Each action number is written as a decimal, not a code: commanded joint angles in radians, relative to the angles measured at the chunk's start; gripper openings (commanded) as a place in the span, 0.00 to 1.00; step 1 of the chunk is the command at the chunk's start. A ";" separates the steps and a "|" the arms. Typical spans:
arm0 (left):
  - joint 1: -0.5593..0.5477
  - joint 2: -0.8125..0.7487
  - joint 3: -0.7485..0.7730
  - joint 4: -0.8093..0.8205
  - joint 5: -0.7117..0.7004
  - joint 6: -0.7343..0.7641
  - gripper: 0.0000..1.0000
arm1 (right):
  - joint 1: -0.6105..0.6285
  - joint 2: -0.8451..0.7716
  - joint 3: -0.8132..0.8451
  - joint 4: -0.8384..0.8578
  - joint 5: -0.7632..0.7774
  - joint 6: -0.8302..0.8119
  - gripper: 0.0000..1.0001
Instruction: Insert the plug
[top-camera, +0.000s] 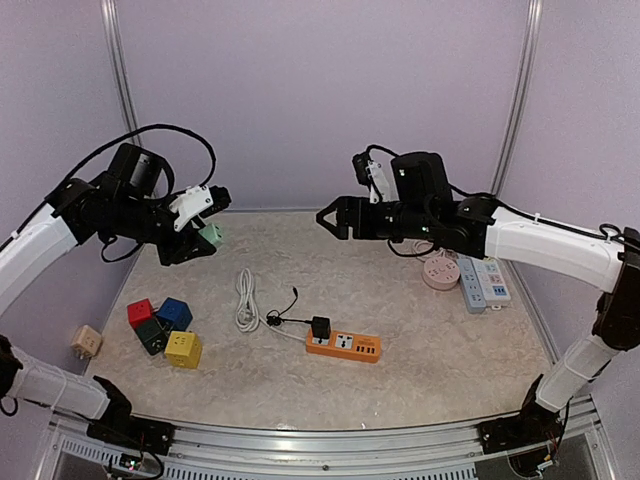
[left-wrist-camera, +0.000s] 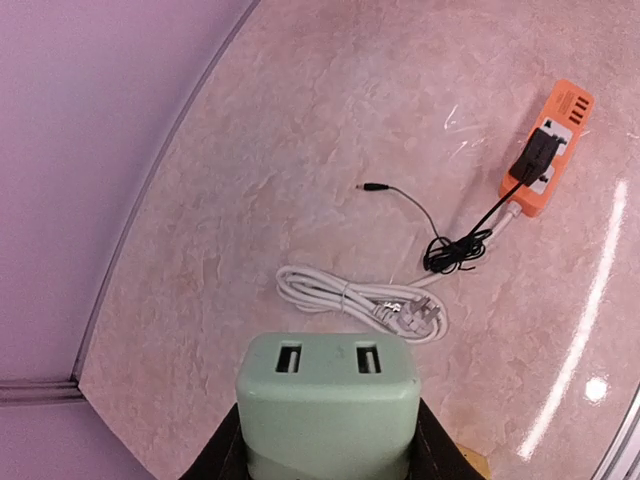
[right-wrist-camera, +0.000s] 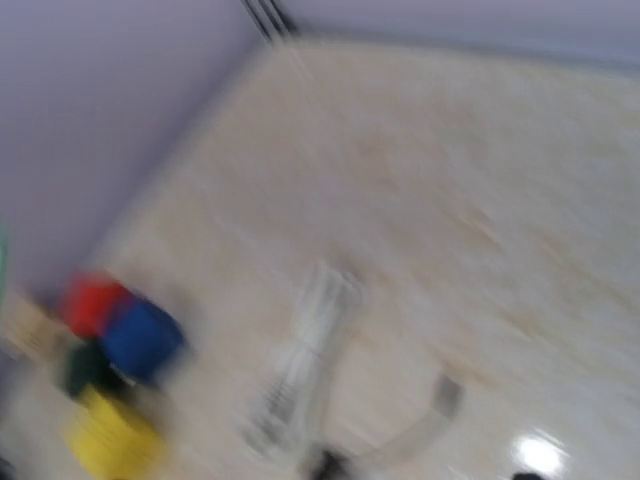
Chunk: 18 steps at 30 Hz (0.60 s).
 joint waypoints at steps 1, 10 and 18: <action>-0.102 -0.048 0.077 -0.093 -0.026 -0.060 0.00 | 0.031 0.057 0.010 0.248 -0.102 0.230 0.77; -0.219 -0.040 0.121 -0.096 -0.098 -0.061 0.00 | 0.137 0.298 0.201 0.455 -0.319 0.282 0.76; -0.237 -0.020 0.122 -0.087 -0.121 -0.059 0.00 | 0.171 0.412 0.302 0.471 -0.354 0.273 0.69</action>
